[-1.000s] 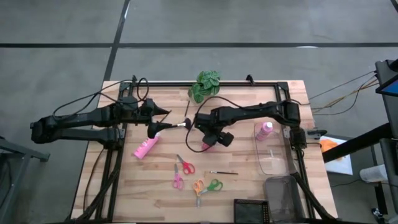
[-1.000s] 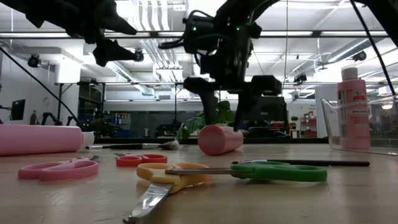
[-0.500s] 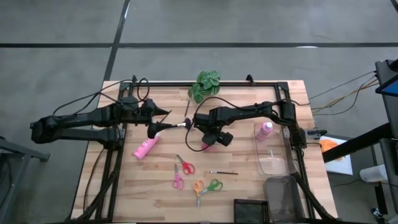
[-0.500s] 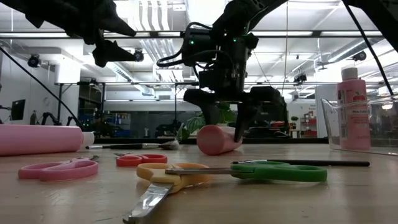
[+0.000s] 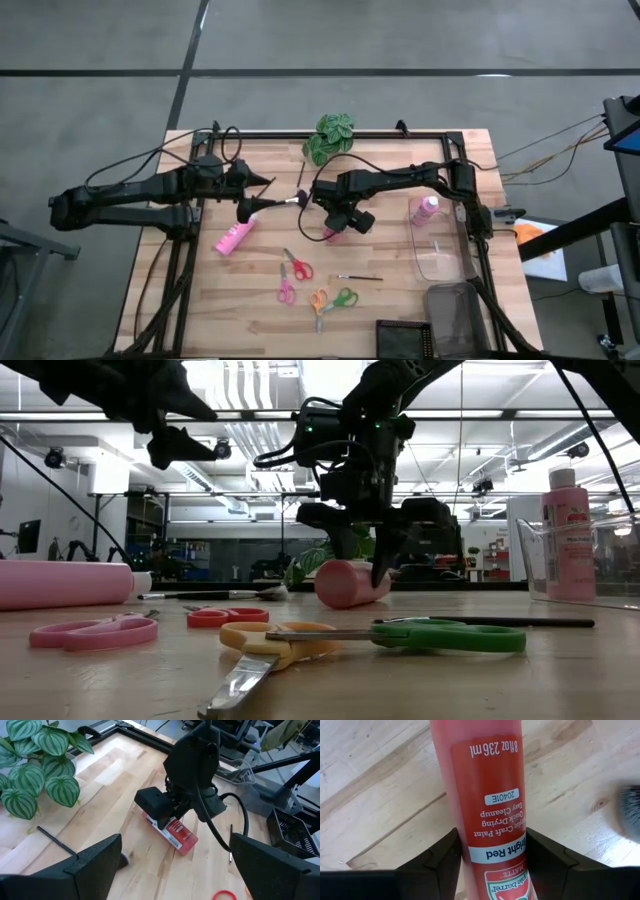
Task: Pick & Place Paint Supplies
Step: Put the red paint bottle into the transparent bin
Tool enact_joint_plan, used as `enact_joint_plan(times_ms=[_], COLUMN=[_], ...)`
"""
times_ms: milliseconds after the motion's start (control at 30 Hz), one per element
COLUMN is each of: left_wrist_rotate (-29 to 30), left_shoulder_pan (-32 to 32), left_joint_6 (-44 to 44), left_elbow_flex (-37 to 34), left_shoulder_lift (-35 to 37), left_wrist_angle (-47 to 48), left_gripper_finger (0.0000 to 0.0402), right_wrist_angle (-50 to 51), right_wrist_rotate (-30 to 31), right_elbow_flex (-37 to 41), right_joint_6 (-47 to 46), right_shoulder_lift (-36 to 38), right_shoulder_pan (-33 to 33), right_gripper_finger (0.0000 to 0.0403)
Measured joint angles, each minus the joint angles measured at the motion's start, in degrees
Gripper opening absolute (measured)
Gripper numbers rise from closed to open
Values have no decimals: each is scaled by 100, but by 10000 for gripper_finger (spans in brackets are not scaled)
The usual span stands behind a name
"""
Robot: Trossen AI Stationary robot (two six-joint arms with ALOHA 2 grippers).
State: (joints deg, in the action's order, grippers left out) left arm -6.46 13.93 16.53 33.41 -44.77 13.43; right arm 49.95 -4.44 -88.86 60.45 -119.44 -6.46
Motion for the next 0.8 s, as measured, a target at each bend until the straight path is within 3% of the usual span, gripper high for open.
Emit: enact_joint_plan(times_ms=[200,400,800], left_wrist_rotate=[0,0,0], left_shoulder_pan=[0,0,0], left_joint_6=[0,0,0], left_elbow_flex=[0,0,0], left_shoulder_lift=[0,0,0], left_wrist_angle=[90,110,166], left_gripper_finger=[374,374,374], right_wrist_angle=[66,236,1405], right_wrist_rotate=[172,583,587], right_elbow_flex=[22,13,7], right_joint_6=[-161,-779,-4511], right_shoulder_lift=[246,1217,3469], right_shoulder_pan=[9,7,201], right_gripper_finger=[184,183,183])
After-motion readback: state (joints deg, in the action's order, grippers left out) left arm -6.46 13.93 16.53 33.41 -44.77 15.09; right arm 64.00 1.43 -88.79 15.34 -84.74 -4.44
